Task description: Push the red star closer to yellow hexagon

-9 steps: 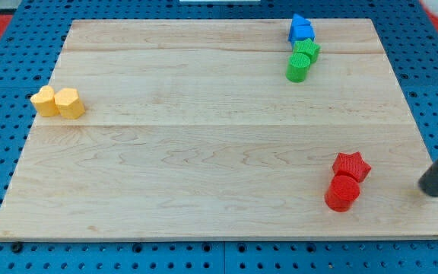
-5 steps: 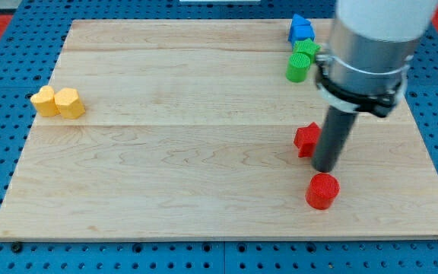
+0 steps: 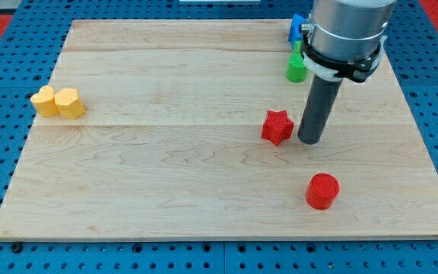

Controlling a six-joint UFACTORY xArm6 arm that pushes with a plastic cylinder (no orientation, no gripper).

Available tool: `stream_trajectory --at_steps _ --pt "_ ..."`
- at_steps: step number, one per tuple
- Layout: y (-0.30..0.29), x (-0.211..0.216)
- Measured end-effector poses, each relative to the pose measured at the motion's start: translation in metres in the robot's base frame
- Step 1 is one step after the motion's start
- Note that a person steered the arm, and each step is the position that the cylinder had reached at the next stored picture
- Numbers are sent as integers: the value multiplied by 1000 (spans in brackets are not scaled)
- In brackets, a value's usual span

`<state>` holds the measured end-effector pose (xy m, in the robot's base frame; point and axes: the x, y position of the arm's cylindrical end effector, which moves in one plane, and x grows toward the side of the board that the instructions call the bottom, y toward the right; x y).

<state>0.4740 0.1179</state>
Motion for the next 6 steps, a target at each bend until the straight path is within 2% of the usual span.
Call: stream_trajectory --at_steps 2,3,5,6 --pt "-118 -28" --pt "-123 -27" --pt "-38 -33" --pt "-16 -58"
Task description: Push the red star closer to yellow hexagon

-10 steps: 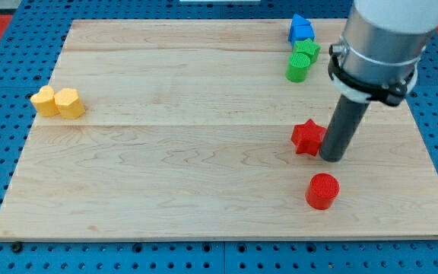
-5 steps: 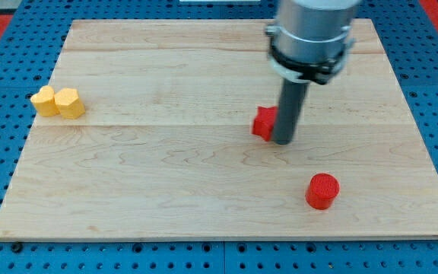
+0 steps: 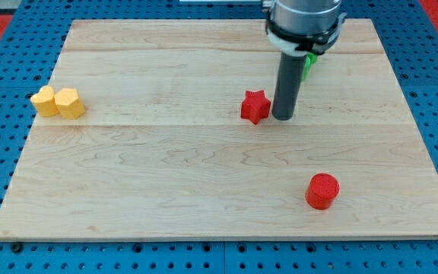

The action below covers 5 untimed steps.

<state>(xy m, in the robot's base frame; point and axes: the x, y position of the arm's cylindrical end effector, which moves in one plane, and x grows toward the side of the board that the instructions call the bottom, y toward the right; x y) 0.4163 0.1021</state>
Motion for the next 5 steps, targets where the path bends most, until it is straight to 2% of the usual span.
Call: stream_trajectory --at_steps 1,2,3,4,5 --pt "-23 -16" --pt "-85 -2" --pt "-63 41" --pt "-91 46" --pt "-168 8"
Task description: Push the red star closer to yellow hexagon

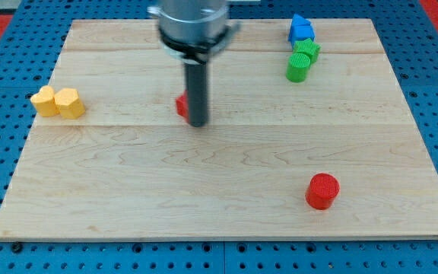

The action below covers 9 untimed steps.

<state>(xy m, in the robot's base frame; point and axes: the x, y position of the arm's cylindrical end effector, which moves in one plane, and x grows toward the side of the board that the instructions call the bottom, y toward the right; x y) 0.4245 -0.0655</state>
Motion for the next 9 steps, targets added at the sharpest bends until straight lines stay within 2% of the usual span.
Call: stream_trajectory --at_steps 1,2,3,4,6,7,8,9 --pt "-18 1" --pt "14 2" --pt "34 -34" --pt "20 -49" --pt "-54 -32" --pt "-42 -26" --pt "-22 18" --pt "-35 7"
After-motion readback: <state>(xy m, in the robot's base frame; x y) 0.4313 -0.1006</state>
